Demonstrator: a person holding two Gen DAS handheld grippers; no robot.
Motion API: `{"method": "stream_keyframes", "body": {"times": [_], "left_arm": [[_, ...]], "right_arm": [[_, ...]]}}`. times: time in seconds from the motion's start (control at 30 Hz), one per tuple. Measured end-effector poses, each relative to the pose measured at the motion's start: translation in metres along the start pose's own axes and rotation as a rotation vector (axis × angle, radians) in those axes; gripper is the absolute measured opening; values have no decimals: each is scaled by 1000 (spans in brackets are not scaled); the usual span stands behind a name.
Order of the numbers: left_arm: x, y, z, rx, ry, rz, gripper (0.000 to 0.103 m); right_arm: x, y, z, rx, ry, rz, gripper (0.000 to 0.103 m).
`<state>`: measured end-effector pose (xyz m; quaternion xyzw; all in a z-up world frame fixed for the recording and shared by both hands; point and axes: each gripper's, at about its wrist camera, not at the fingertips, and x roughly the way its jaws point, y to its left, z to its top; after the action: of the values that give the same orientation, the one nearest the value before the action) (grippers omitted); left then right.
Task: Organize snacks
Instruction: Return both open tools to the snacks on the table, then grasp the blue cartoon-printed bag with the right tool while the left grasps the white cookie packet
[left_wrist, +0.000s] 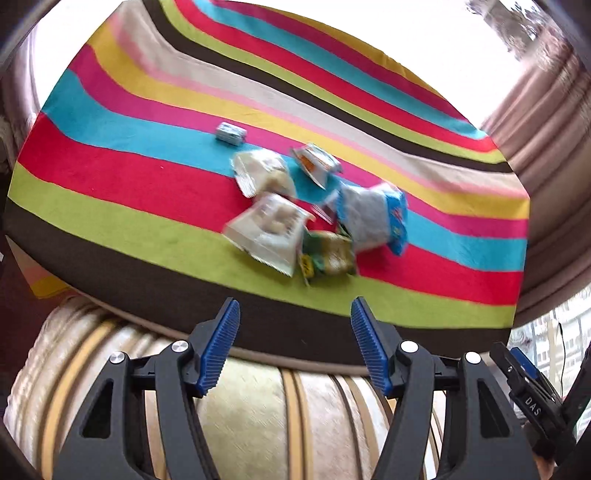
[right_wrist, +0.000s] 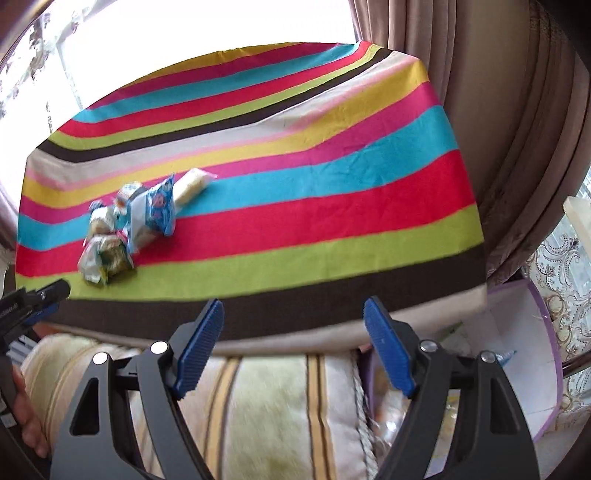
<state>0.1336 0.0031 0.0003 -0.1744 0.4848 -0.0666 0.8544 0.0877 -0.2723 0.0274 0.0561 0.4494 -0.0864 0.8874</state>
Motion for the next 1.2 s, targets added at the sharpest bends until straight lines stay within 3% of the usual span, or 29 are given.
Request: {"method": "stream_keyframes", "body": {"times": [0.07,0.77,1.2], "left_arm": [[5,9,6,-20,16,33,62],[23,36,33,-64,22,30,63],[54,21,56,61,52,35,63]], "right_arm": [[9,7,6,7,9,-6,79],[43,81,35,-91,30,42,79],[75,140,67,-155,18,104,84]]}}
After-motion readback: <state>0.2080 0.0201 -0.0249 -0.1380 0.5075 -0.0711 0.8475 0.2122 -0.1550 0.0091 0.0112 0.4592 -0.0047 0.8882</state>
